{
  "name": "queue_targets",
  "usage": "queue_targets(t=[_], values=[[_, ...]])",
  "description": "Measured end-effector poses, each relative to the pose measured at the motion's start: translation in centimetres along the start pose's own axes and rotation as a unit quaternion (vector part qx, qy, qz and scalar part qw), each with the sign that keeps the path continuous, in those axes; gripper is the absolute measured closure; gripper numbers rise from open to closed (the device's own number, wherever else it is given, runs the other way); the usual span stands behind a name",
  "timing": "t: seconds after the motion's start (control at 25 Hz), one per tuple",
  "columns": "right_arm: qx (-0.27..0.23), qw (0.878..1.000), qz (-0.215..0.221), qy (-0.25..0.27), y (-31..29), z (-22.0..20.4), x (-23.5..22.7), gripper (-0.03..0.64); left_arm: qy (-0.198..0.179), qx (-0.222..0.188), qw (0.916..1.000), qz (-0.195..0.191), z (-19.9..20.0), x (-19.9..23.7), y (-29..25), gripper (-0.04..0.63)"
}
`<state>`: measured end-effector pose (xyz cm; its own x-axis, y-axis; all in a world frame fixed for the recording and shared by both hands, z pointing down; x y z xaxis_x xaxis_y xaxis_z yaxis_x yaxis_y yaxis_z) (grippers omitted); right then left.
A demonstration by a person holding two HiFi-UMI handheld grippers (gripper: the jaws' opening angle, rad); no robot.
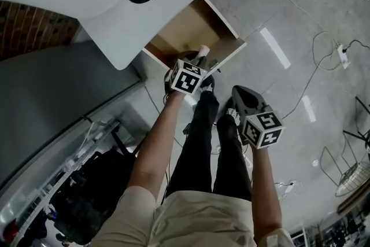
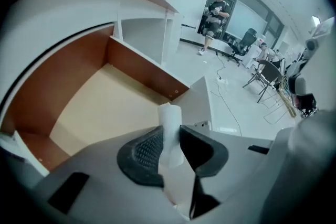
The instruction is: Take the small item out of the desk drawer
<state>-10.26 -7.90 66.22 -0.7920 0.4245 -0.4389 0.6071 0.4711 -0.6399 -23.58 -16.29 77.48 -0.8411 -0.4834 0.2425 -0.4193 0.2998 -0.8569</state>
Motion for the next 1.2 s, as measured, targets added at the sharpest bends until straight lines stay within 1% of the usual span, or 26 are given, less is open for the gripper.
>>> queue_targets(t=[0.2, 0.36, 0.44, 0.56, 0.64, 0.76, 0.92, 1.04, 1.2], values=[[0.004, 1.0, 0.003, 0.018, 1.8, -0.4, 0.4, 0.592, 0.022, -0.052, 0.9983, 0.01, 0.9, -0.9, 4.2, 0.482], [0.014, 0.998, 0.012, 0.059, 3.7, 0.1, 1.2, 0.592, 0.029, -0.083, 0.996, 0.014, 2.6, -2.4, 8.4, 0.482], [0.016, 0.997, 0.003, 0.075, 4.6, 0.6, 1.4, 0.592, 0.04, -0.104, 0.9936, 0.019, 3.2, -3.0, 10.3, 0.482], [0.006, 0.995, -0.03, 0.095, 5.3, 2.2, 1.2, 0.592, 0.067, -0.145, 0.987, 0.019, 3.8, -3.6, 12.6, 0.482], [0.006, 0.994, -0.034, 0.104, 6.4, 2.4, 2.0, 0.592, 0.086, -0.159, 0.9834, 0.019, 3.2, -4.6, 14.7, 0.482], [0.002, 0.994, -0.026, 0.107, 8.4, 2.7, 3.3, 0.592, 0.097, -0.182, 0.9782, 0.027, 3.2, -6.3, 18.3, 0.482], [-0.023, 0.994, -0.039, 0.095, 10.0, 3.0, 3.9, 0.592, 0.113, -0.222, 0.9678, 0.032, 3.4, -7.9, 21.6, 0.482], [-0.045, 0.994, -0.053, 0.087, 11.5, 3.3, 4.7, 0.592, 0.129, -0.237, 0.9625, 0.026, 3.2, -9.1, 23.7, 0.482], [-0.058, 0.993, -0.041, 0.09, 13.1, 3.7, 6.6, 0.592, 0.136, -0.251, 0.9581, 0.024, 2.5, -11.0, 26.6, 0.482]])
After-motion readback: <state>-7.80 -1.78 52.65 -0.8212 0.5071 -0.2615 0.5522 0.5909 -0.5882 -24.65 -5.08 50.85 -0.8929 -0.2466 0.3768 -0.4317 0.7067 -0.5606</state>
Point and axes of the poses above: the fingertips, and each gripper's own axes: y backward along the fingers, x to its left, z out of its top, the point moved 3 cm from there along y, backward along the fingers, and after that the axes turned 8 degrees about y, right-handed, at the moved point
